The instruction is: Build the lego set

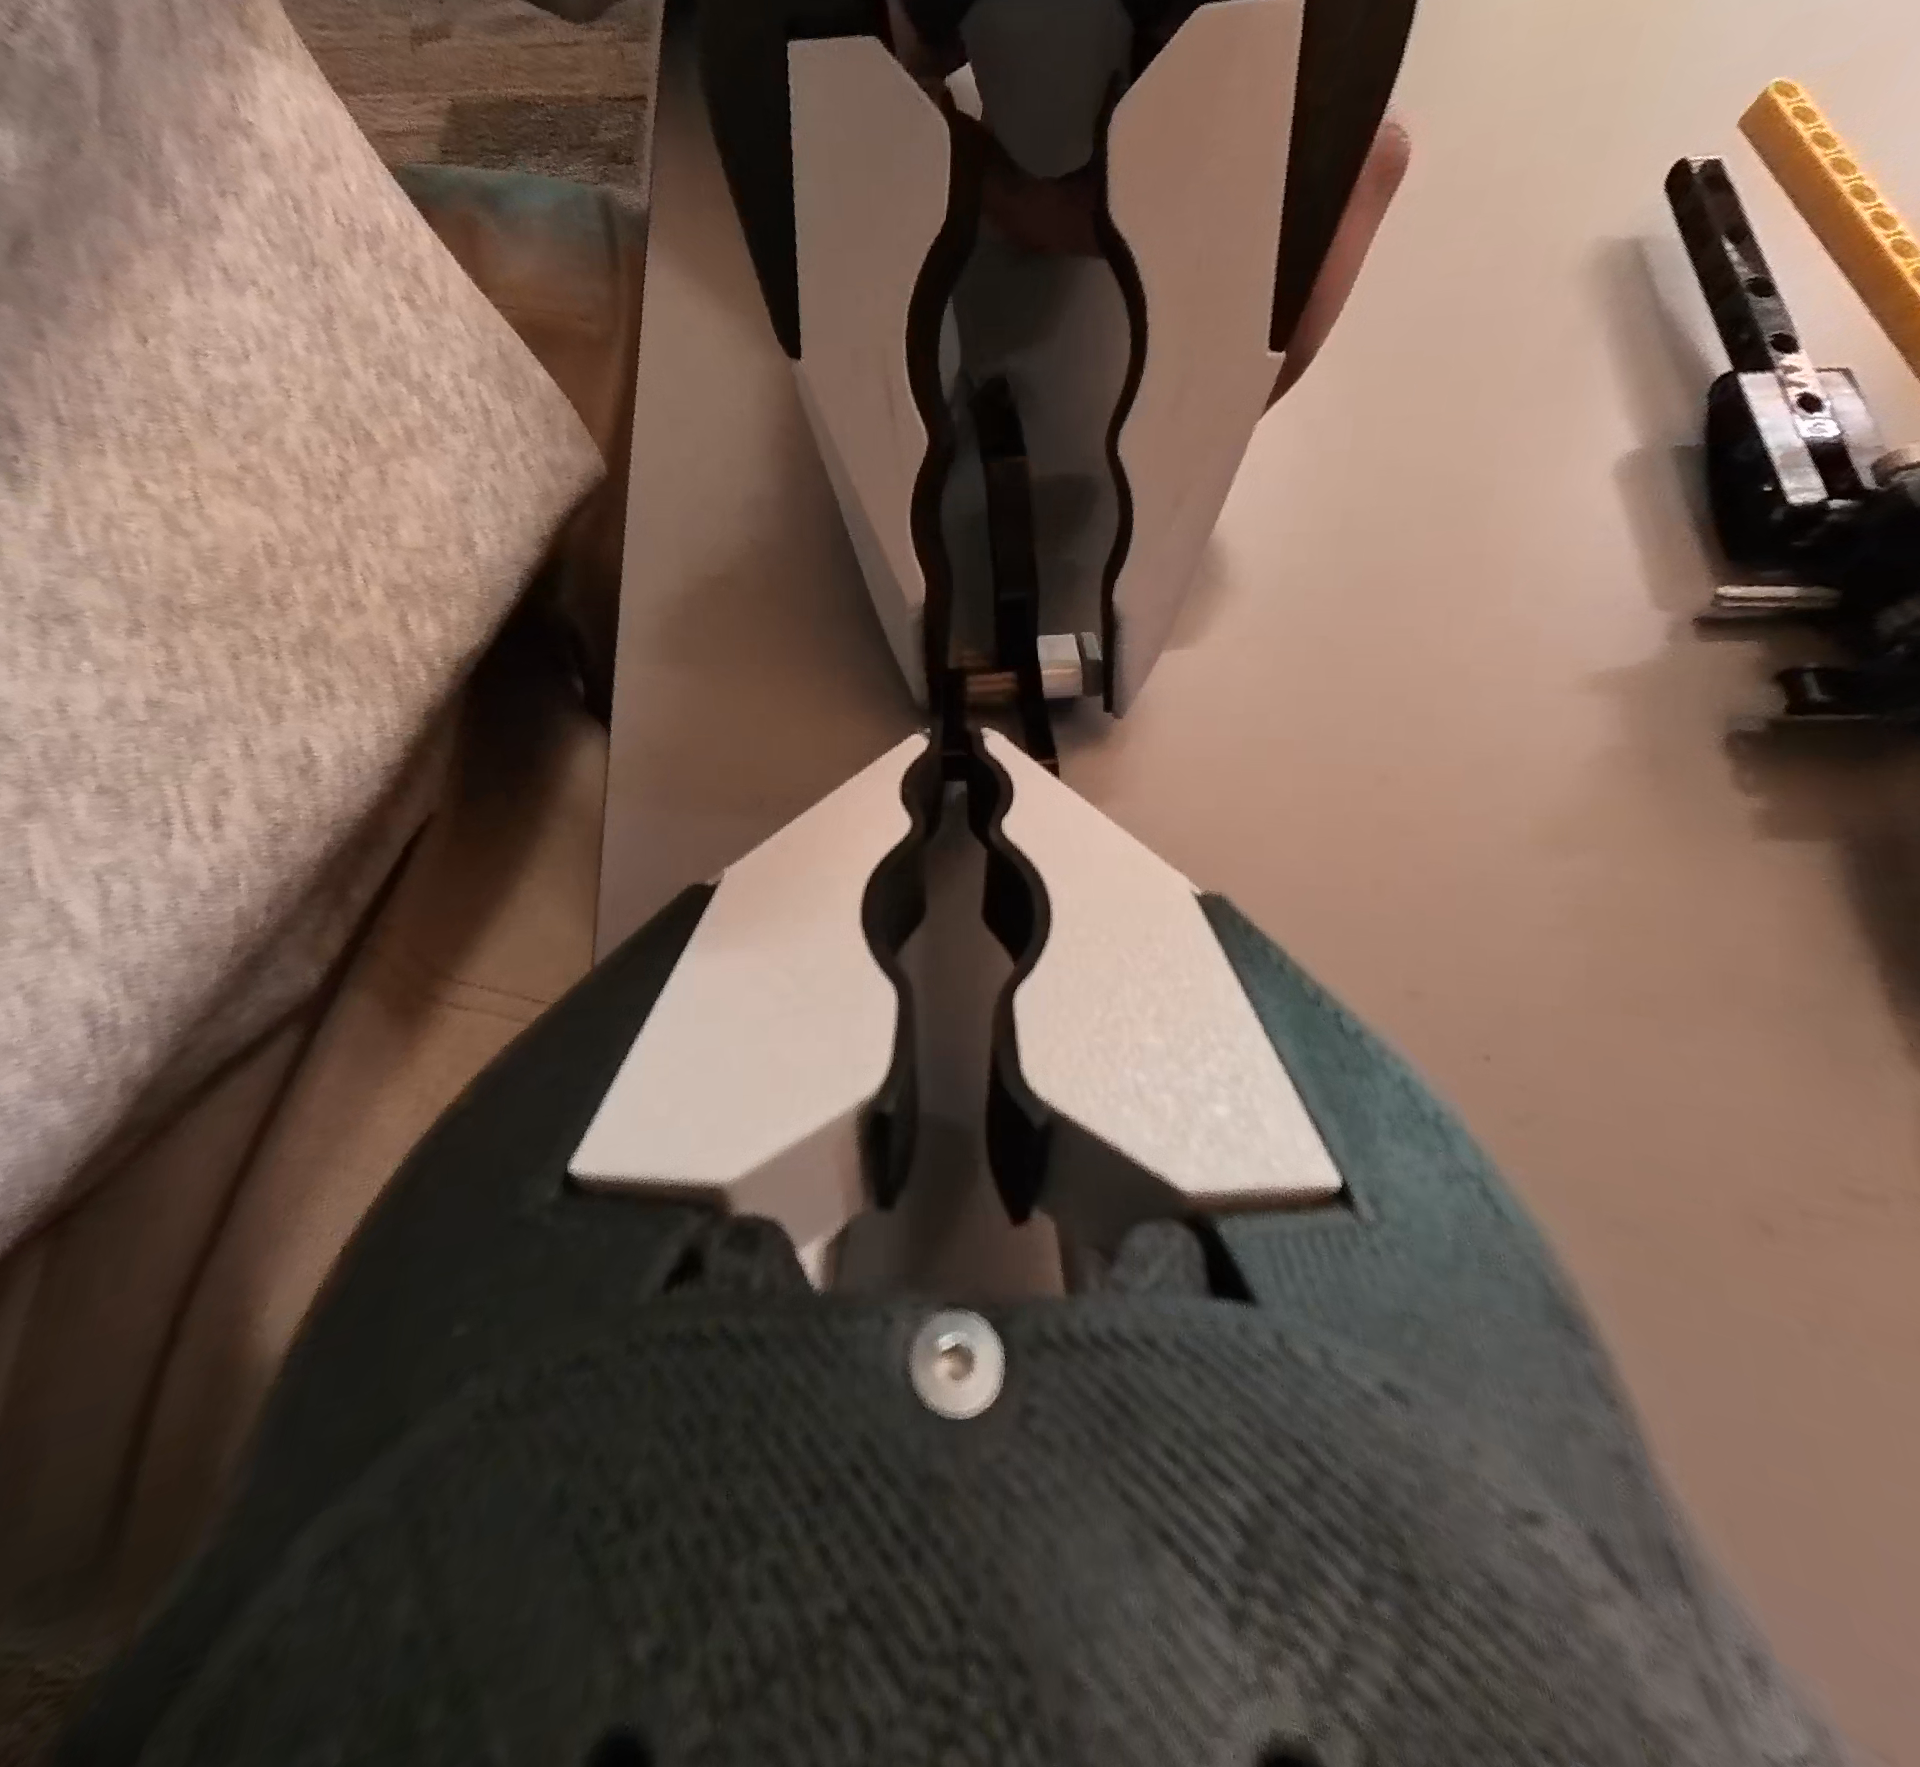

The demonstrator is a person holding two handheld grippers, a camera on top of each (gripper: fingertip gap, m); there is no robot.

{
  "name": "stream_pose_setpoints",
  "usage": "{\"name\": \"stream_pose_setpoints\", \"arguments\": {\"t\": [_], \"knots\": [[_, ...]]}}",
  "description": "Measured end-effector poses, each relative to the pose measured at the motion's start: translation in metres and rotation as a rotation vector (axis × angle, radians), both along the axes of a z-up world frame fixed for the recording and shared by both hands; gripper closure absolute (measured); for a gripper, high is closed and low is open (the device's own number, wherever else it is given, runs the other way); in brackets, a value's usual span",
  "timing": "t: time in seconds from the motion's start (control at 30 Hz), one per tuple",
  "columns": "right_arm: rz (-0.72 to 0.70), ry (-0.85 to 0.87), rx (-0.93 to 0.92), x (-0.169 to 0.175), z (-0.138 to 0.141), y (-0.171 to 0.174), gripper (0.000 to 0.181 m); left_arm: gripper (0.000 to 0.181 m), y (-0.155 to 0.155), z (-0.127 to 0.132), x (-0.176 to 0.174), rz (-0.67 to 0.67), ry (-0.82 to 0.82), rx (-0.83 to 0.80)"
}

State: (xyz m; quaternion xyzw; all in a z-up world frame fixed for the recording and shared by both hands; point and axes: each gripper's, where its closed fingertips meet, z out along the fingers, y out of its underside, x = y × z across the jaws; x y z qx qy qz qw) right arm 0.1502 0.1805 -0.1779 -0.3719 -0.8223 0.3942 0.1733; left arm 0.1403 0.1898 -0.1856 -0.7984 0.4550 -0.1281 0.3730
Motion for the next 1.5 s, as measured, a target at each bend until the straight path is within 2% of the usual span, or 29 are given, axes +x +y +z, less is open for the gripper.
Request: {"name": "stream_pose_setpoints", "arguments": {"t": [0.57,0.83,1.1,1.5], "knots": [[0.015,-0.038,-0.060,0.002,0.002,-0.003,0.179,0.146,0.000,0.000,0.001,-0.003,-0.036,-0.036],[0.015,0.022,-0.169,0.000,0.021,-0.005,0.179,0.148,-0.002,0.019,0.001,-0.018,-0.174,-0.012],[0.031,0.022,-0.173,0.001,0.021,-0.007,0.179,0.149,-0.005,0.020,0.003,-0.042,-0.169,0.003],[-0.007,0.087,-0.167,0.000,0.027,0.002,0.171,0.150,0.004,0.025,-0.004,0.027,-0.228,-0.002]]}}
